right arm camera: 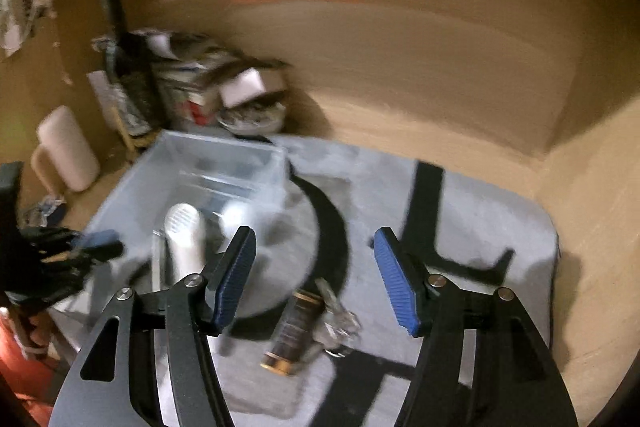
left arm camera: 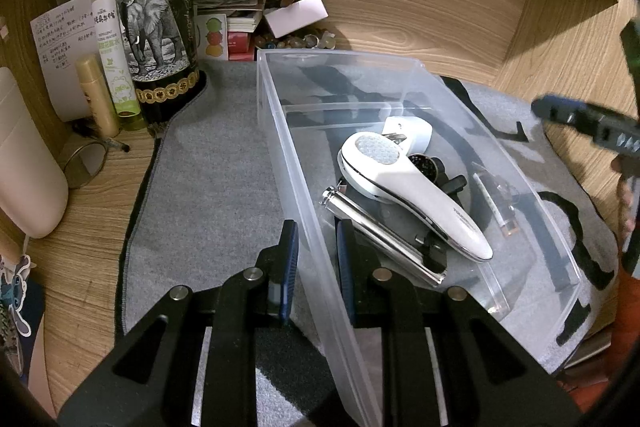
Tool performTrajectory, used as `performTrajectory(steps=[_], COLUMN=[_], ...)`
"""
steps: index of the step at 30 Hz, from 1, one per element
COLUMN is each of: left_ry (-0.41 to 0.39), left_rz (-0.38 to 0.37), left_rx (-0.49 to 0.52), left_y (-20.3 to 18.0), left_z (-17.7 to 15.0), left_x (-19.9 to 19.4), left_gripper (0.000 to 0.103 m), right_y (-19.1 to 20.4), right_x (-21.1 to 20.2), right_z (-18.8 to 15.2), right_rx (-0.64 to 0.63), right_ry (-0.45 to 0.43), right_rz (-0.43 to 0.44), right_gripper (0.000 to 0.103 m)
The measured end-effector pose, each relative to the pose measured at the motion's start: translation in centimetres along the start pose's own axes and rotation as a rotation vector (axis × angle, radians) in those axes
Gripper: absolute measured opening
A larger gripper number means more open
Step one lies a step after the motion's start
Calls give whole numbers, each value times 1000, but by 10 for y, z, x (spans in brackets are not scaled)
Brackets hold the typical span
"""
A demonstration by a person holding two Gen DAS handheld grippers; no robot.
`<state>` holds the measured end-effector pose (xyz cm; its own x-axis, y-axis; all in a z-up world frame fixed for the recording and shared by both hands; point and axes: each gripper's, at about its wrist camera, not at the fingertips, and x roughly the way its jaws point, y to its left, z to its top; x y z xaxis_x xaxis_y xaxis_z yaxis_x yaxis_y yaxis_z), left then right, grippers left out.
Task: Organize rigid objects
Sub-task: 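Grasp the silver keys on the ring with the right tool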
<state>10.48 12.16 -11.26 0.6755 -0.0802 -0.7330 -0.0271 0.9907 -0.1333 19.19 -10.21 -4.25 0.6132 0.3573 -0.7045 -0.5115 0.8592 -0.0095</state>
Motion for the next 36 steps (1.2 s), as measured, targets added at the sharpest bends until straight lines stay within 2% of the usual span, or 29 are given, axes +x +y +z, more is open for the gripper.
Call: performTrajectory(steps=[6,13,19,22,24,36], left_ry=[1,7,12,12,12,13], left_rz=[1,2,0,-1,0,3], left_rx=[-1,-5,-12,-13,-11,-9], left_y=[1,3,5,5,5,5], left_z=[-1,-1,-1,-2,-1,-2], left_x=[0,1,2,2,2,2], left_gripper=[18,18,18,18,18,18], right_y=[-19,-23,-17,-16,-17,-26], right_x=[37,63,62,64,66,48], right_z=[-33,-67,-69,-66,-64,-57], right_rx=[38,38,-11,-19,-17,31], right_ry=[130,247,213,195,185,110], right_rz=[-28,-7,-22,-18,-7,-26], right_gripper=[58,59,58,44,25,25])
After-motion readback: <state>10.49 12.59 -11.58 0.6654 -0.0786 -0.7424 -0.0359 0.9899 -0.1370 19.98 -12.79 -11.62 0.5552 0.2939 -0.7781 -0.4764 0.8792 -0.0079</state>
